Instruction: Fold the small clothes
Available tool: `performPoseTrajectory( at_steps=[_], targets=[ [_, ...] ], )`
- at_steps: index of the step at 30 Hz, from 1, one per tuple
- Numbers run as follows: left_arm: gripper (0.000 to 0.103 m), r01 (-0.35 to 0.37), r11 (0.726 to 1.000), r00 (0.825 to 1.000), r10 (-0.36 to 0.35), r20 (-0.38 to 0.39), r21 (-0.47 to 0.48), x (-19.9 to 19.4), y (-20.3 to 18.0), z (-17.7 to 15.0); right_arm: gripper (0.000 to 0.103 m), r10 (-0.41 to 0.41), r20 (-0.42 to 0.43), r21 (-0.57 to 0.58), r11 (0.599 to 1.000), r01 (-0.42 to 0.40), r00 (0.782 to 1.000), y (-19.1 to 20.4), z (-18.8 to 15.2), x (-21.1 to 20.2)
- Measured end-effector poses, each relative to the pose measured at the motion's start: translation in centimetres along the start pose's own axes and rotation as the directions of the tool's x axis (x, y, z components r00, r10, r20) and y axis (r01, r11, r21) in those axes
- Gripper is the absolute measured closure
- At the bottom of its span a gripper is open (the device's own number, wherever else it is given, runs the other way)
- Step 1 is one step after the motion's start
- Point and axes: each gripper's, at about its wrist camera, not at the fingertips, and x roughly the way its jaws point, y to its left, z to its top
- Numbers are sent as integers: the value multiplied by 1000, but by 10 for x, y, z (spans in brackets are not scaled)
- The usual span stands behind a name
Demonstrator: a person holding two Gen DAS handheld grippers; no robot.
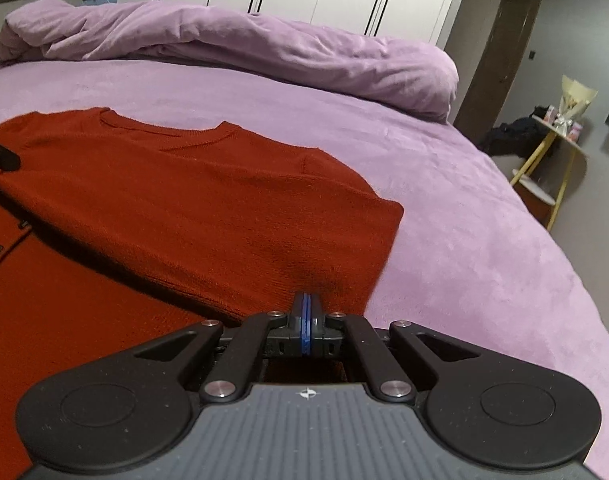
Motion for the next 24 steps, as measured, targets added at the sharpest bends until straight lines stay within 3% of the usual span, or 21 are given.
performPoseTrajectory(
  at_steps=[15, 17, 20, 22, 24],
  targets=[
    [38, -16, 1000, 1000, 16, -11, 7, -6, 3, -3, 103, -12, -45, -5, 1000, 11, 999, 2, 7, 4],
    [33, -16, 999, 1000, 15, -26, -37, -17, 12, -4, 103, -21, -71, -27, 999, 19, 997, 5, 13, 1],
    [28, -2, 982, 999, -6, -39, -188, -49, 45, -19, 99, -36, -69, 28, 999, 38, 997, 5, 20, -25],
    [27, 51, 945, 999, -51, 8, -324, -78, 84, -42, 85, -8, -45, 100, 995, 13, 999, 4, 14, -52],
    [26, 59, 893, 998, -39, 53, -446, -104, 125, -66, 81, 64, -31, 175, 983, -58, 997, 3, 1, -77]
  ],
)
